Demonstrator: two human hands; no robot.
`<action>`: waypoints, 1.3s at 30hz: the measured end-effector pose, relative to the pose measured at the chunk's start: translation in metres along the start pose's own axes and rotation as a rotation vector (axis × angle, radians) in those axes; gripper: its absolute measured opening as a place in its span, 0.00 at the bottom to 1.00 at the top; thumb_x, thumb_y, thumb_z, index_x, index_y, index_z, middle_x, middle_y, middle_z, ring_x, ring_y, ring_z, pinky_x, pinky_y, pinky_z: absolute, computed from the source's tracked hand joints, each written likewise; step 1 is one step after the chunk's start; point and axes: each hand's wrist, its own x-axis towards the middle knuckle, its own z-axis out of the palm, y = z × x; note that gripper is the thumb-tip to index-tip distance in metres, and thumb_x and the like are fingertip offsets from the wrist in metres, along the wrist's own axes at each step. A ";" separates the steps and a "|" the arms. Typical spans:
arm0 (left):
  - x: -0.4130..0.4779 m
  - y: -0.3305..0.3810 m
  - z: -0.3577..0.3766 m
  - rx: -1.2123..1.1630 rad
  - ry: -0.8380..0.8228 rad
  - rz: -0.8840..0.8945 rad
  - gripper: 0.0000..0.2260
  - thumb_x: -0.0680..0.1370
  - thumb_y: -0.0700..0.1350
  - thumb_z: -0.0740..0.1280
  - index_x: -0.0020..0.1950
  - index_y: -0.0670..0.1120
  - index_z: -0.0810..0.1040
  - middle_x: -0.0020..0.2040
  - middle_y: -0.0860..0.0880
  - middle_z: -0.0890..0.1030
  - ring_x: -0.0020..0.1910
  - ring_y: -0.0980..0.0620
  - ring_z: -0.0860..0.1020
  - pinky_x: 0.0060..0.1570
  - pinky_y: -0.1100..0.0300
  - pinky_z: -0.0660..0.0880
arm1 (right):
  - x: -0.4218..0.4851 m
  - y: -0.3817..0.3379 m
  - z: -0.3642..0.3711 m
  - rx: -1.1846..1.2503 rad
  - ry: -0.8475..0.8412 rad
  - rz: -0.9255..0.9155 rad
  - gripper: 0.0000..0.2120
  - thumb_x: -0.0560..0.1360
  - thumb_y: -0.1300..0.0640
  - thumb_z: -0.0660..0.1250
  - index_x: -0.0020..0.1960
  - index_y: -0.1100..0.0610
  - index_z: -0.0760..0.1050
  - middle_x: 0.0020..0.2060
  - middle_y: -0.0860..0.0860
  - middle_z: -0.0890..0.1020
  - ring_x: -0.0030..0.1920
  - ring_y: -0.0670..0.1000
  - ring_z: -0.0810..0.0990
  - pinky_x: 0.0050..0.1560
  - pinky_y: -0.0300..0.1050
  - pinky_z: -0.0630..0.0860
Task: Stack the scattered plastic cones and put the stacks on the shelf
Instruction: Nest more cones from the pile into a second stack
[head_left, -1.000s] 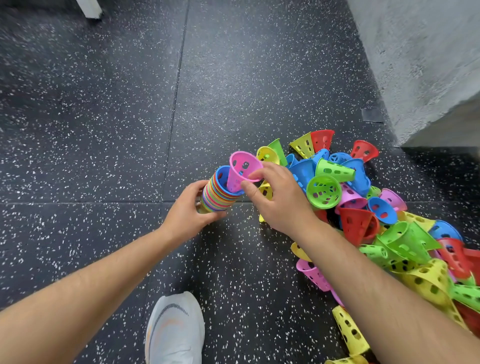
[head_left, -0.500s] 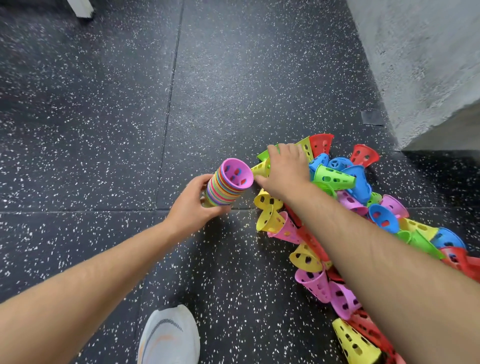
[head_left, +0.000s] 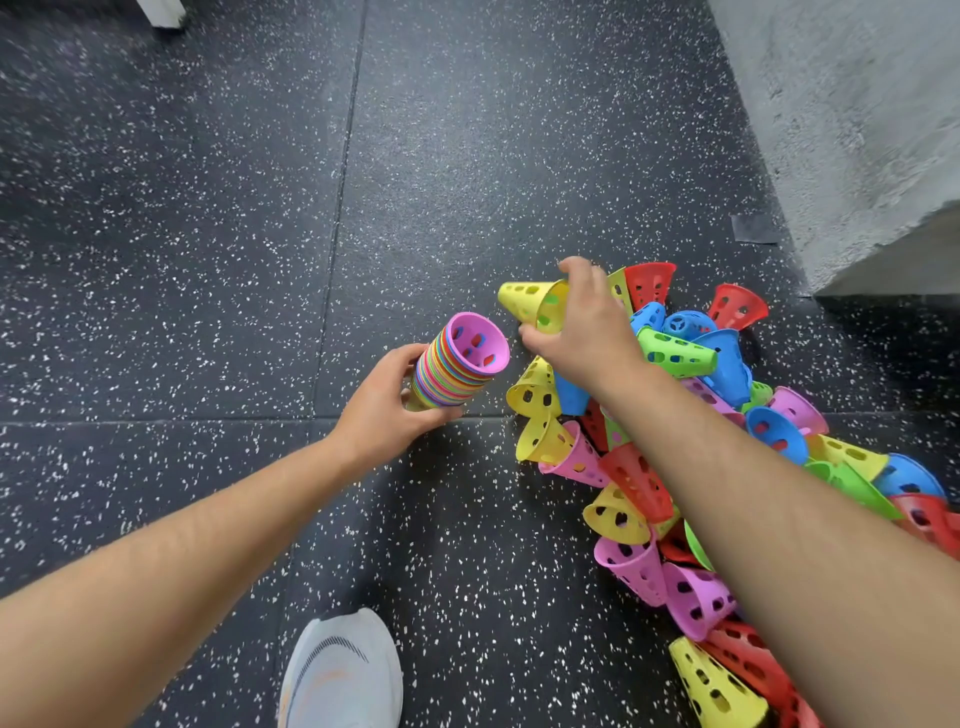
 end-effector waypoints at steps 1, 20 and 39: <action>0.000 -0.001 0.000 -0.003 0.005 -0.003 0.31 0.70 0.49 0.83 0.68 0.58 0.73 0.63 0.62 0.76 0.63 0.66 0.75 0.61 0.63 0.76 | -0.004 -0.002 -0.007 0.134 0.065 0.035 0.35 0.70 0.44 0.75 0.69 0.58 0.66 0.61 0.55 0.72 0.62 0.56 0.73 0.66 0.51 0.68; 0.011 -0.003 0.001 0.102 -0.004 -0.030 0.33 0.68 0.57 0.82 0.69 0.59 0.73 0.63 0.62 0.78 0.62 0.68 0.75 0.58 0.65 0.73 | 0.043 0.010 0.015 -0.214 -0.274 0.078 0.28 0.79 0.47 0.64 0.77 0.49 0.62 0.68 0.60 0.69 0.69 0.62 0.69 0.68 0.54 0.68; 0.015 0.005 0.001 0.148 -0.004 -0.040 0.32 0.68 0.55 0.83 0.68 0.56 0.75 0.62 0.59 0.80 0.61 0.60 0.78 0.62 0.55 0.76 | -0.023 -0.018 -0.034 0.249 -0.032 -0.137 0.09 0.80 0.54 0.66 0.58 0.55 0.79 0.53 0.50 0.81 0.54 0.49 0.77 0.56 0.43 0.70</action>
